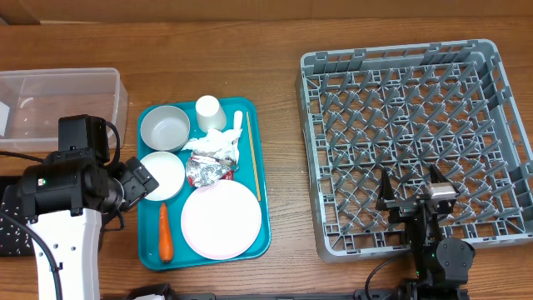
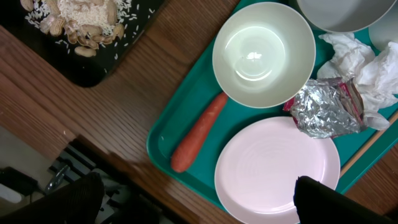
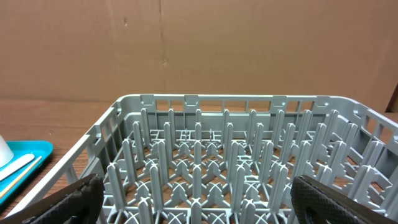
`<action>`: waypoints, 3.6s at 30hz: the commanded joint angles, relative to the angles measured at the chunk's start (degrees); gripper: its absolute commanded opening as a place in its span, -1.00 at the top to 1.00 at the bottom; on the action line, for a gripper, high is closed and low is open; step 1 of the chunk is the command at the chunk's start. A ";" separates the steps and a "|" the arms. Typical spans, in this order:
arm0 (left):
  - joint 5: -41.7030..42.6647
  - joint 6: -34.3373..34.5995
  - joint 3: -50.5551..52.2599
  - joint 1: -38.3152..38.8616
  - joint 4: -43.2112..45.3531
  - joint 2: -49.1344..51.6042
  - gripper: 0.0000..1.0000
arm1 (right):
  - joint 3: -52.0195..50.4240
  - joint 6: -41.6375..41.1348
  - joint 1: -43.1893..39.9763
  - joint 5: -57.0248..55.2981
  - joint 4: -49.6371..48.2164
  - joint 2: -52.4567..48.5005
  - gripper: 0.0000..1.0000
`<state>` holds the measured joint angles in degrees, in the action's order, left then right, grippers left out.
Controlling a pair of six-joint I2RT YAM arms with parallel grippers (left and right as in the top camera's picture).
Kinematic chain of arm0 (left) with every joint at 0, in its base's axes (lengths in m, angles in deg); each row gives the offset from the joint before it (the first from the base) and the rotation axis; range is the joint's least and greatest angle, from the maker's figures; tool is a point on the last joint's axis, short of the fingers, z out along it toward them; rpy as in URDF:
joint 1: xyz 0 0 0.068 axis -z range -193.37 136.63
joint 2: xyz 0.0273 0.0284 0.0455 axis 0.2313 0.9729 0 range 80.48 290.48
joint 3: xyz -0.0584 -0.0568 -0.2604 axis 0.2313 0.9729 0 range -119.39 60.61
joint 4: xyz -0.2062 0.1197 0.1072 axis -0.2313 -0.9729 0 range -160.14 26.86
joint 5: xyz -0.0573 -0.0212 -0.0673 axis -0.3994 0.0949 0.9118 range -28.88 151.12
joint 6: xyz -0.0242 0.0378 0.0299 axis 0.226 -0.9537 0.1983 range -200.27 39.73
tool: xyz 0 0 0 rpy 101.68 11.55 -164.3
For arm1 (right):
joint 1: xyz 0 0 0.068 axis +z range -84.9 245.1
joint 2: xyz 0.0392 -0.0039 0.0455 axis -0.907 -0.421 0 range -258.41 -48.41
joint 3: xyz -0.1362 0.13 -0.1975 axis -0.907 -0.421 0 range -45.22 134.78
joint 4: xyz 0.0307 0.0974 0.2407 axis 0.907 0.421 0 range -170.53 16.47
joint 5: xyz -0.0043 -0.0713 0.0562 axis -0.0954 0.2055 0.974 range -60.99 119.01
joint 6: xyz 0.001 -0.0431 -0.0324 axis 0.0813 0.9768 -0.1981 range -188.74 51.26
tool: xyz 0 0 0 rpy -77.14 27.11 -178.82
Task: Sort waste into correct bins and load items into the dishwasher rack
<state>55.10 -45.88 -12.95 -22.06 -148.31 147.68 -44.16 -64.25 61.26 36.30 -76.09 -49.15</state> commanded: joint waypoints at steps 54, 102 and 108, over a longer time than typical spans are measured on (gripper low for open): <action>0.26 0.76 -1.18 -0.31 -0.02 -0.11 -1.00 | -0.61 0.02 -0.31 0.33 -0.33 0.57 -1.00; 21.86 8.48 -1.20 27.06 28.70 16.68 -1.00 | -0.59 0.02 -0.31 0.33 -0.48 0.57 -0.99; 23.10 5.64 -1.18 27.10 29.49 21.59 -0.79 | -0.61 0.02 -0.31 0.33 -0.48 0.57 -1.00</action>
<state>78.83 -40.22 -13.17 4.67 -118.85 167.68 -44.16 -64.25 61.29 36.30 -76.41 -49.15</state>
